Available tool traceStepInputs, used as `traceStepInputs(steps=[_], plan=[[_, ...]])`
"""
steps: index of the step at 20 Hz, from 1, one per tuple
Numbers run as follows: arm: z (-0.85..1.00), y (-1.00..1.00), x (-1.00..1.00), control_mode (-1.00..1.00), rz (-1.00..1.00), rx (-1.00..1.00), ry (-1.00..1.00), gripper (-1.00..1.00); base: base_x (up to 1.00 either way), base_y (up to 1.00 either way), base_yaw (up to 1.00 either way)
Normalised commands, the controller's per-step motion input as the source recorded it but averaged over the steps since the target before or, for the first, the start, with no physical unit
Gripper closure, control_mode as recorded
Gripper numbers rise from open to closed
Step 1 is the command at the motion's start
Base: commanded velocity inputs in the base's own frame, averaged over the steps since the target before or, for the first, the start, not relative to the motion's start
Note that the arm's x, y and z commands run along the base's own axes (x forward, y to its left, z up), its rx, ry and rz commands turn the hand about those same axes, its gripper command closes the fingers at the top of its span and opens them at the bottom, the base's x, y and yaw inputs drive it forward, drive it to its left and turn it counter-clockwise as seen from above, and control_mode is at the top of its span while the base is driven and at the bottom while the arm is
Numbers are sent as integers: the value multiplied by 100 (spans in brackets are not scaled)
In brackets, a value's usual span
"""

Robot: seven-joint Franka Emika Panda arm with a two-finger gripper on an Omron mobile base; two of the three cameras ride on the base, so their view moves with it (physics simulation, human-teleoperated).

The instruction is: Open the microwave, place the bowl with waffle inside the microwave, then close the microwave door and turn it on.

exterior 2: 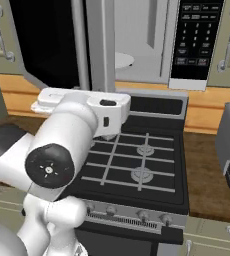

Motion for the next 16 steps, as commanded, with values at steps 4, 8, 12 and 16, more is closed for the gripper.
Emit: traceStepInputs(steps=[4,8,12,16], plan=[[0,25,-100,-100,0,0,0,100,0,0,0],[0,23,-88,-100,0,0,0,100,0,0,0],[0,28,-74,-100,0,-1,0,100,0,0,0],[0,23,-33,-100,2,-1,3,100,0,0,0]])
